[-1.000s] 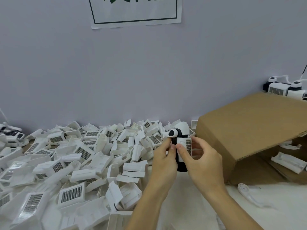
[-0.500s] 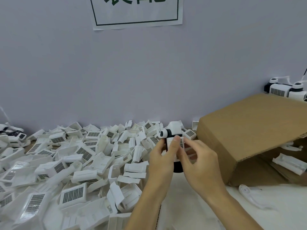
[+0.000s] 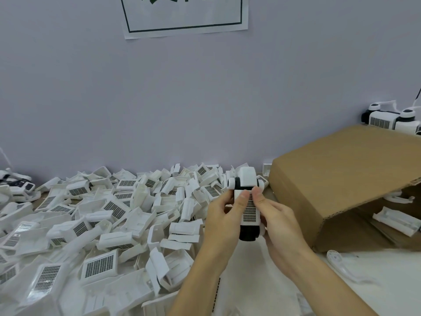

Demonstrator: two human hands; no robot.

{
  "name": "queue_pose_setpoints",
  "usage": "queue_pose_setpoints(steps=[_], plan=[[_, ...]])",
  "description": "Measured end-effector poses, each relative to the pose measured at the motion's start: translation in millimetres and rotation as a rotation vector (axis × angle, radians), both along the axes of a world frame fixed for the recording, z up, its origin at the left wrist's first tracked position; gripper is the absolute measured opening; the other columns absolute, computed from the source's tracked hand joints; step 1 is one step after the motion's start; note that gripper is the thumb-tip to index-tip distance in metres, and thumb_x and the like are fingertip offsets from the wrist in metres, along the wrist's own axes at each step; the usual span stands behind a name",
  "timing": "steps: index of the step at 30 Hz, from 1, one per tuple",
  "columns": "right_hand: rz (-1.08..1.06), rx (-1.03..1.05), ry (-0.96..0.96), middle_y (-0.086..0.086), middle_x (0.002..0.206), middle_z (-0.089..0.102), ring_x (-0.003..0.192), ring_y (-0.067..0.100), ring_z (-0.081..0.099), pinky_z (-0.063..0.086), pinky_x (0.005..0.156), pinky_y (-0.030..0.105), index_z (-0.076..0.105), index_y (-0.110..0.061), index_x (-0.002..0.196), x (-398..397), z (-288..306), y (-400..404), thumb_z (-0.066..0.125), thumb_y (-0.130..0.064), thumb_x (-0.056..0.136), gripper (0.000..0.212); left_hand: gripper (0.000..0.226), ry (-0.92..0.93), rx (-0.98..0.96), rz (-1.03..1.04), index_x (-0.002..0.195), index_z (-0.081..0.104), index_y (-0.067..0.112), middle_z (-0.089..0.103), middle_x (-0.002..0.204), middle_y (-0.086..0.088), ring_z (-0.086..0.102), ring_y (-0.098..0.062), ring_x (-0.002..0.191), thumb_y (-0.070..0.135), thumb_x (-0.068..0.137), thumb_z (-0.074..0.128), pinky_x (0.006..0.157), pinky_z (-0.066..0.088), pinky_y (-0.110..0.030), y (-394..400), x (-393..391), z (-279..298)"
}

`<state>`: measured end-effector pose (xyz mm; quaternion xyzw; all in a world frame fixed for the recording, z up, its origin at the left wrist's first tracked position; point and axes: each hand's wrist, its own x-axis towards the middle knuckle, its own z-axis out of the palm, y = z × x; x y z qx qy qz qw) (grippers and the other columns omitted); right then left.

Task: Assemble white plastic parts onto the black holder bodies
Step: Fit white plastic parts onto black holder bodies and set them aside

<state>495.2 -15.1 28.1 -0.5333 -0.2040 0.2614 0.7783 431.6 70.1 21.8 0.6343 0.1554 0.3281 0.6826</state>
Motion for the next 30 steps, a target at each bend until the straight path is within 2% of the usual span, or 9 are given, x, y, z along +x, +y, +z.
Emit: queue_pose_setpoints(steps=[2,4,7,12,18,21,23,27,30], plan=[[-0.031,0.001,0.009,0.015,0.09,0.078,0.082,0.026,0.077,0.059,0.056,0.03,0.081,-0.01,0.091,-4,0,0,0.066,-0.036,0.09,0.03,0.027,0.03,0.006,0.047,0.097,0.071,0.005,0.073,0.089,-0.019,0.071,-0.024,0.081,0.027,0.102,0.057,0.073,0.059,-0.047,-1,2,-1],[-0.074,-0.021,-0.02,0.014,0.083,0.078,0.071,0.023,0.076,0.056,0.05,0.026,0.082,-0.011,0.082,-6,0,1,0.068,-0.035,0.089,0.029,0.029,0.052,-0.002,0.074,0.093,0.072,0.002,0.072,0.09,-0.023,0.069,-0.023,0.078,0.024,0.103,0.054,0.075,0.057,-0.048,-2,3,-1],[-0.101,-0.032,-0.045,0.014,0.079,0.077,0.067,0.023,0.075,0.054,0.048,0.025,0.082,-0.01,0.078,-6,2,0,0.07,-0.035,0.087,0.029,0.03,0.059,0.005,0.1,0.089,0.073,0.004,0.073,0.083,-0.017,0.068,-0.021,0.076,0.021,0.104,0.054,0.073,0.054,-0.043,-4,2,1],[-0.081,-0.025,-0.048,0.012,0.079,0.077,0.068,0.022,0.076,0.055,0.048,0.025,0.082,-0.011,0.078,-7,3,1,0.068,-0.036,0.089,0.031,0.029,0.029,-0.02,0.126,0.085,0.075,0.006,0.073,0.088,-0.022,0.069,-0.026,0.078,0.022,0.102,0.058,0.081,0.056,-0.057,-3,3,2],[-0.025,-0.088,-0.145,0.007,0.083,0.079,0.078,0.015,0.076,0.054,0.058,0.017,0.082,-0.011,0.081,0,1,-1,0.062,-0.033,0.096,0.033,0.026,-0.005,-0.072,0.112,0.095,0.079,0.017,0.078,0.088,-0.008,0.076,-0.024,0.087,0.036,0.098,0.061,0.082,0.061,-0.042,2,5,-3],[-0.048,-0.119,-0.218,0.003,0.082,0.079,0.077,0.009,0.074,0.051,0.06,0.013,0.082,-0.012,0.086,5,-3,-1,0.059,-0.028,0.099,0.031,0.018,-0.015,-0.068,0.033,0.102,0.078,0.019,0.078,0.096,-0.008,0.074,-0.023,0.095,0.03,0.097,0.065,0.076,0.06,-0.029,4,4,-4],[-0.079,-0.133,-0.242,0.0,0.085,0.079,0.082,0.009,0.074,0.054,0.067,0.018,0.081,-0.015,0.091,7,-5,-1,0.057,-0.029,0.1,0.03,0.014,0.006,-0.017,-0.012,0.106,0.077,0.022,0.078,0.1,-0.003,0.073,-0.017,0.099,0.023,0.095,0.068,0.075,0.056,-0.02,5,2,-4],[-0.129,-0.201,-0.308,-0.002,0.085,0.078,0.083,0.01,0.074,0.056,0.071,0.021,0.079,-0.015,0.097,11,-9,2,0.057,-0.028,0.101,0.026,0.018,0.056,0.044,0.031,0.11,0.075,0.026,0.078,0.1,0.004,0.073,-0.011,0.098,0.017,0.097,0.065,0.088,0.057,-0.029,4,3,-5],[-0.157,-0.217,-0.341,-0.003,0.082,0.078,0.078,0.007,0.073,0.053,0.064,0.015,0.078,-0.012,0.098,13,-10,3,0.059,-0.024,0.1,0.022,0.019,0.082,0.059,0.069,0.105,0.076,0.03,0.078,0.095,0.006,0.073,-0.01,0.095,0.016,0.098,0.065,0.083,0.058,-0.027,2,3,-6]])
